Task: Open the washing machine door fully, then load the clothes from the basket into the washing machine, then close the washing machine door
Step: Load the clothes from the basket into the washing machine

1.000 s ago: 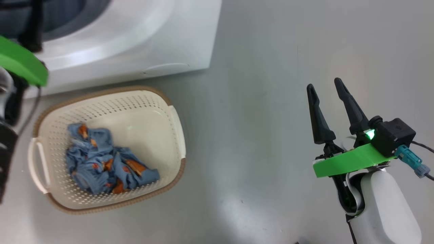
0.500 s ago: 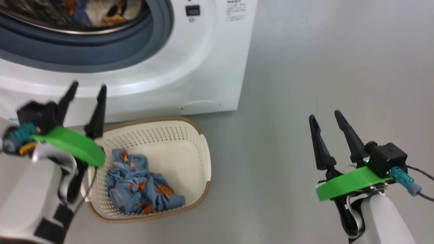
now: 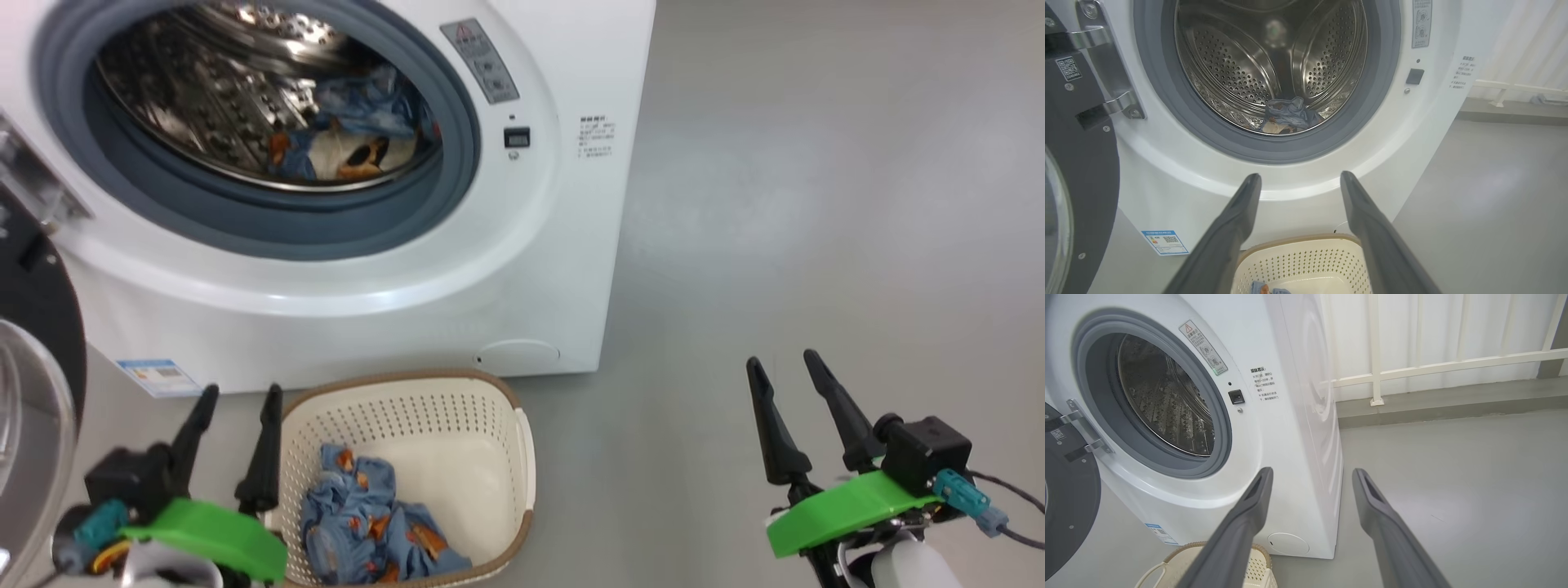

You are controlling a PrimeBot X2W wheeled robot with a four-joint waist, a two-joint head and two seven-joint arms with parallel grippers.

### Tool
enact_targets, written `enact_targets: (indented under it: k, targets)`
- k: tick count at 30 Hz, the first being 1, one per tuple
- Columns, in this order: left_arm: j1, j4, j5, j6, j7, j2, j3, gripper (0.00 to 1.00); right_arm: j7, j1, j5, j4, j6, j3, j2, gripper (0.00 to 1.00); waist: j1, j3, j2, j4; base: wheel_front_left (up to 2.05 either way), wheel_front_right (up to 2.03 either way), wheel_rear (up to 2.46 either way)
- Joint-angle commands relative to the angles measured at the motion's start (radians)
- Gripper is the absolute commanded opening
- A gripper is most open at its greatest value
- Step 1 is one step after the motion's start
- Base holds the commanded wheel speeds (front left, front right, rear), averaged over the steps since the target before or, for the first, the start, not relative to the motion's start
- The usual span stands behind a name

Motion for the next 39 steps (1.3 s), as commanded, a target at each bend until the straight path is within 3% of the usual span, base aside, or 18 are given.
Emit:
enact_targets:
  k: [1, 14, 25, 39]
  targets:
    - [0.000, -0.039, 0.019, 0.008, -0.006, 0.021, 0.047, 1.00, -0.005, 0.003, 0.012, -0.025, 0.002, 0.028, 0.002, 1.00, 0.0001, -0.059, 0.0000, 0.010, 0.00, 0.00, 0.00]
    - [0.194, -0.186, 0.147, 0.046, -0.006, -0.096, 0.120, 1.00, -0.005, 0.057, 0.054, -0.048, 0.002, 0.044, 0.002, 1.00, 0.0001, -0.111, 0.0000, -0.004, 0.00, 0.00, 0.00]
    - [0.248, -0.216, 0.230, 0.010, -0.006, -0.169, 0.182, 1.00, -0.005, 0.071, 0.066, -0.040, 0.002, 0.058, 0.002, 1.00, 0.0001, -0.129, 0.0000, -0.014, 0.00, 0.00, 0.00]
    - [0.268, -0.207, 0.278, -0.036, -0.006, -0.214, 0.226, 1.00, -0.005, 0.077, 0.052, -0.023, 0.002, 0.064, 0.002, 1.00, 0.0001, -0.144, 0.0000, -0.016, 0.00, 0.00, 0.00]
